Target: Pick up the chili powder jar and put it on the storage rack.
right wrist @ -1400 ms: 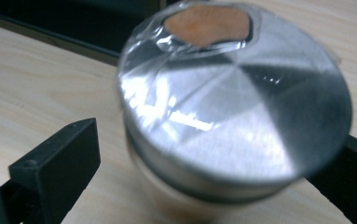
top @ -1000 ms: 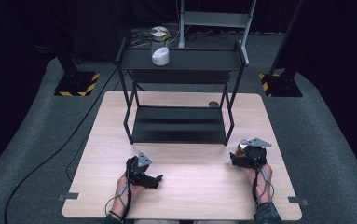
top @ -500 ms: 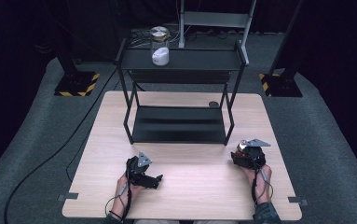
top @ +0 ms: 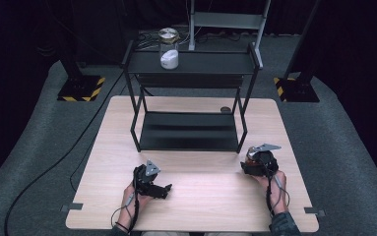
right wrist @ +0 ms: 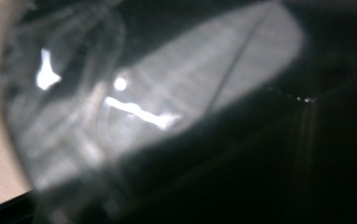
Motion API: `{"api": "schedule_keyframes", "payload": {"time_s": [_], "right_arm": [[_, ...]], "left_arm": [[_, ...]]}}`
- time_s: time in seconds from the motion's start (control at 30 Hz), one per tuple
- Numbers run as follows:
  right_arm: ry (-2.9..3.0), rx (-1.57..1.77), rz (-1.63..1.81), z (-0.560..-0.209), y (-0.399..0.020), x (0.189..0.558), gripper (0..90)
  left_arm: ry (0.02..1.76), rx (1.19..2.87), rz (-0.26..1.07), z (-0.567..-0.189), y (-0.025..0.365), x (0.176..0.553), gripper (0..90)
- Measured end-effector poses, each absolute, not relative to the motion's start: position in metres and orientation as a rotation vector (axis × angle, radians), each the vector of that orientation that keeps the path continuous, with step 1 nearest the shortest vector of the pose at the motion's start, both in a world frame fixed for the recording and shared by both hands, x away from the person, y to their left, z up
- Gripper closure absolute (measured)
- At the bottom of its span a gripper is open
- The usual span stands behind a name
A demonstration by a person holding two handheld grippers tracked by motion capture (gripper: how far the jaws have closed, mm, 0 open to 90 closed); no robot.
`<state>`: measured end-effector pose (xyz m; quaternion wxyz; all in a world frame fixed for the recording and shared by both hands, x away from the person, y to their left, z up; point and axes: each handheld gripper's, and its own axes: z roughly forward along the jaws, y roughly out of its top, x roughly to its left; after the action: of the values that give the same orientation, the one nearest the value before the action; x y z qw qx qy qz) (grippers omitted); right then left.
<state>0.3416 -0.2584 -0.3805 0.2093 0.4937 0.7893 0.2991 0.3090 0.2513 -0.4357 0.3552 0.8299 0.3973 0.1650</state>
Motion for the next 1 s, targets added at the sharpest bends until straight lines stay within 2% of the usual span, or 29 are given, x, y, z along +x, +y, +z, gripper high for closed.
{"api": "schedule_keyframes", "payload": {"time_s": [1.0], "right_arm": [[2.508, 1.222, 0.659, -0.312, -0.205, 0.396, 30.5]], "left_arm": [[1.027, 2.144, 0.426, -0.436, 0.251, 0.309, 0.0]]}}
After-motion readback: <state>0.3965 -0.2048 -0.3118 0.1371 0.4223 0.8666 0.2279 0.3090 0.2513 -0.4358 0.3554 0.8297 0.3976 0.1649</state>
